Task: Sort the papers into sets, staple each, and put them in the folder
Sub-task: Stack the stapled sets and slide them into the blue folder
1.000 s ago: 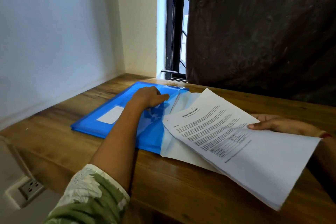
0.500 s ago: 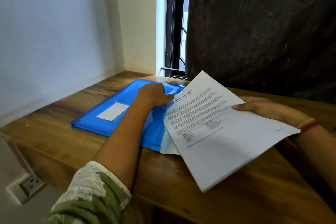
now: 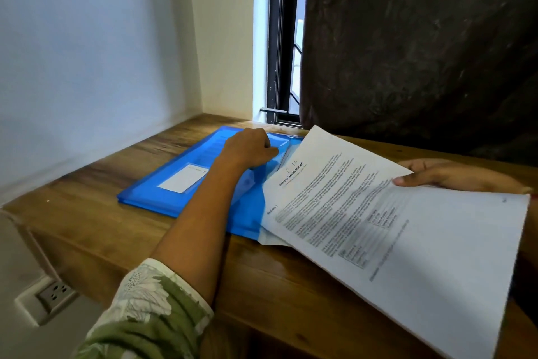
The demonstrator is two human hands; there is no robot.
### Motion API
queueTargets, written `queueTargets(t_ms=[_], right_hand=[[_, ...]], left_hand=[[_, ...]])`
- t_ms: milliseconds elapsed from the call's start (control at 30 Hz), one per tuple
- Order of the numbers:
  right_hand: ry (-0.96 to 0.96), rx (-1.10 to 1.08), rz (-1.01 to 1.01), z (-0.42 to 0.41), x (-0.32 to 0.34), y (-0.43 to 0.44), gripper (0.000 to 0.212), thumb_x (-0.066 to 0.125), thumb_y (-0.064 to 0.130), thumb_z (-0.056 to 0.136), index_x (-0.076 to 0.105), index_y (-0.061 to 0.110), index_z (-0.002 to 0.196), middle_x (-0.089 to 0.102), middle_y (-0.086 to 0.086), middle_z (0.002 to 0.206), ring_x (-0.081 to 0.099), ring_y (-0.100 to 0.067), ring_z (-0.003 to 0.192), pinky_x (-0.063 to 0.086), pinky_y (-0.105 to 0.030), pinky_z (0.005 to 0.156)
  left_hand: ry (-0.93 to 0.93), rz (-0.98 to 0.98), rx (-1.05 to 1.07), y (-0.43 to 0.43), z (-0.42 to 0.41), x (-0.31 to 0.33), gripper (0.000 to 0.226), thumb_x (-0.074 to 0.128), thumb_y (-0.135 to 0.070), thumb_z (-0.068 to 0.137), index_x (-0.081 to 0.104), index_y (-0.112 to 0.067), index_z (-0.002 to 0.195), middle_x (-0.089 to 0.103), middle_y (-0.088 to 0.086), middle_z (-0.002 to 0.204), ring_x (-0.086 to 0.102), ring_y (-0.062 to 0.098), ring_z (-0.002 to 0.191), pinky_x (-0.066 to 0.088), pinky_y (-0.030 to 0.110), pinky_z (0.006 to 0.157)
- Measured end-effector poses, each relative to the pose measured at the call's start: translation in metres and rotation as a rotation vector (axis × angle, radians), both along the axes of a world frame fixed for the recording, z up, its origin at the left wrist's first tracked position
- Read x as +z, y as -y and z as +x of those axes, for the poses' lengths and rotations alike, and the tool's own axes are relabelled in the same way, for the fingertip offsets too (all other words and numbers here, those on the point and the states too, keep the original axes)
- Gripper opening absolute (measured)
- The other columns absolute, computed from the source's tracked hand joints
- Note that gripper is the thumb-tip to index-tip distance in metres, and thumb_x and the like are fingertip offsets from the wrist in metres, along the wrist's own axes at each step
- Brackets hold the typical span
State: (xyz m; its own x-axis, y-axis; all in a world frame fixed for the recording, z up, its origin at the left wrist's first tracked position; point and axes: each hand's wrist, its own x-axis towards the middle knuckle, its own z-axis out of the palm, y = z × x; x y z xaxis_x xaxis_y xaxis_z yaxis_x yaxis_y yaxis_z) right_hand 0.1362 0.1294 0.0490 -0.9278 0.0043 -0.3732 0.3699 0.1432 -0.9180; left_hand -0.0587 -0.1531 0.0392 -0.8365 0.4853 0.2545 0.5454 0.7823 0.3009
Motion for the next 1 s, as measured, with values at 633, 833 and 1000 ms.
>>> queueTargets(t_ms=[633,833,1000], right_hand=[[-0.194,-0.468,0.031,-0.053,-0.017,0.042,0.018,0.047,0.007,0.099,0.055,0.006,0.115,0.064,-0.012,0.1,0.068,-0.014,0.052,0.054,-0.022,0.044],[-0.258,-0.443,0.046,-0.057,-0.027,0.057,0.027,0.045,0.001,0.099,0.053,0.008,0.123,0.06,-0.013,0.124,0.064,-0.023,0.083,0.054,-0.037,0.067],[-0.299,-0.42,0.197,-0.056,-0.022,0.059,0.023,0.045,0.003,0.099,0.052,0.009,0.12,0.06,-0.01,0.121,0.063,-0.027,0.093,0.049,-0.044,0.09]], left_hand=[[-0.008,0.047,-0.078,0.003,0.007,0.009,0.029,0.056,-0.023,0.086,0.067,-0.001,0.072,0.067,0.011,0.065,0.054,0.018,0.052,0.053,0.034,0.069],[-0.03,0.021,-0.116,0.003,0.005,0.009,0.026,0.056,-0.019,0.083,0.07,0.002,0.081,0.07,0.017,0.077,0.057,0.022,0.064,0.051,0.037,0.065],[0.018,0.027,-0.151,0.007,0.003,0.01,0.025,0.052,-0.013,0.084,0.066,0.006,0.075,0.068,0.02,0.075,0.055,0.021,0.058,0.049,0.032,0.059]])
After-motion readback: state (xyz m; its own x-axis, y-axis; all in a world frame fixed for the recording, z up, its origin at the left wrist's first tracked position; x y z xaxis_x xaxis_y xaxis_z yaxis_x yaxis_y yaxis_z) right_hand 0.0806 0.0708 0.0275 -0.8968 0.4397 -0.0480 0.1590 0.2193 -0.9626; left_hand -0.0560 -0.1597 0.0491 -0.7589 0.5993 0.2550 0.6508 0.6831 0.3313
